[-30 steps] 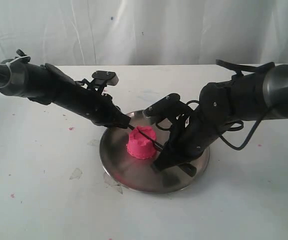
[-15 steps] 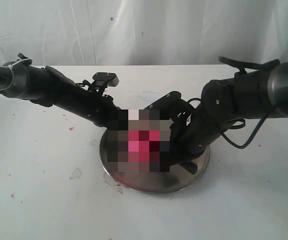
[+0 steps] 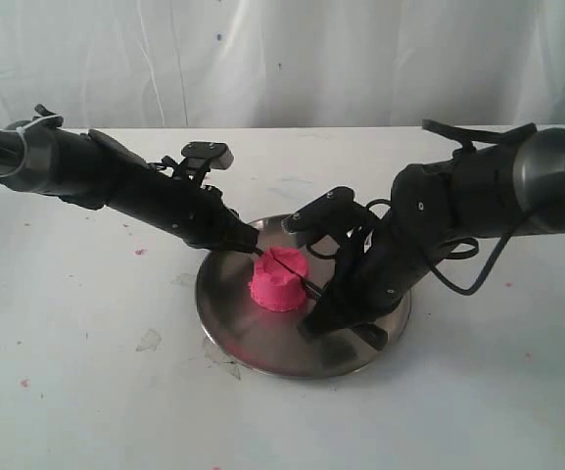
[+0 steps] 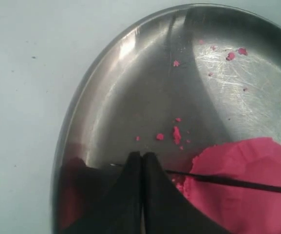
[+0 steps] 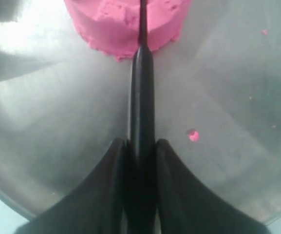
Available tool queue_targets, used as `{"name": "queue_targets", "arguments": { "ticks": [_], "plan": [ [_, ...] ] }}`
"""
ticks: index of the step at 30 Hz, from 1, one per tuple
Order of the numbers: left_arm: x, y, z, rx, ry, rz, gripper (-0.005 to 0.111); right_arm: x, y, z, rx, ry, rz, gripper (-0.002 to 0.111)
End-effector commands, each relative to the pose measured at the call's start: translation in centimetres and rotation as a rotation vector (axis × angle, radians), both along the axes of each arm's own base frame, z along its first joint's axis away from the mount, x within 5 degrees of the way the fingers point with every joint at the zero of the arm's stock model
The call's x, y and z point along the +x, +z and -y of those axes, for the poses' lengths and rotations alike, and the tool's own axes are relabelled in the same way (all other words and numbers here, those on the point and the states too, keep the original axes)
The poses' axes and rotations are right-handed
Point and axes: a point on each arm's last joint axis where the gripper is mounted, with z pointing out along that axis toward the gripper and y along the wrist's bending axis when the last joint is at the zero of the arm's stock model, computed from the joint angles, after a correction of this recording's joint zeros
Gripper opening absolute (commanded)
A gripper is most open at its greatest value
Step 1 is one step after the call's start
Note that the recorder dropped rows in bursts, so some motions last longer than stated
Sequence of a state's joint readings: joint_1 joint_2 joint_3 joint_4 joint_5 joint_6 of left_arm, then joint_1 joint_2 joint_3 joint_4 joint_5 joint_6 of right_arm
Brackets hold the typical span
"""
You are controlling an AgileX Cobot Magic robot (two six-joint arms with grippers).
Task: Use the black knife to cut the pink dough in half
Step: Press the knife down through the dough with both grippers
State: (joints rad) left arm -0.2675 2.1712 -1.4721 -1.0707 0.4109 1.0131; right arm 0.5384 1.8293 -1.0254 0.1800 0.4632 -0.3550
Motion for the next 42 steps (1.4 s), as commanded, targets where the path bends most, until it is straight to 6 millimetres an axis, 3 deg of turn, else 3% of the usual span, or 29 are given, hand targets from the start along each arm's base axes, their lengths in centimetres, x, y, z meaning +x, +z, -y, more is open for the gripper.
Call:
{"name": "queue_targets", "arguments": {
  "ticks": [1,9,19,27,35,42],
  "plan": [
    [-0.4,-0.3,0.3,-0.009,-0.033,-0.019,0.000,0.0,0.0,0.0,-0.006,0.007,-0.005,0.005],
    [-0.8,-0.8,1.5,-0.002,-0.059,-0.023,0.000,-0.1,0.7,0.1,0.006,0.006,0.011,0.005],
    [-0.7,-1.6,1.6,0.010,-0.051,-0.028,0.000,-0.1,0.7,0.1,0.007,0.006,0.014,0.005],
    [-0.7,-1.5,1.6,0.010,-0.051,-0.027,0.000,0.0,-0.9,0.0,-0.016,0.005,-0.029,0.005],
    [-0.7,-1.4,1.6,0.015,-0.062,-0.014,0.000,0.0,-1.1,0.0,-0.019,0.005,-0.033,0.005],
    [-0.9,-2.9,1.6,0.016,-0.073,-0.057,0.000,-0.2,0.6,0.1,0.002,0.005,-0.003,0.005]
  ]
}}
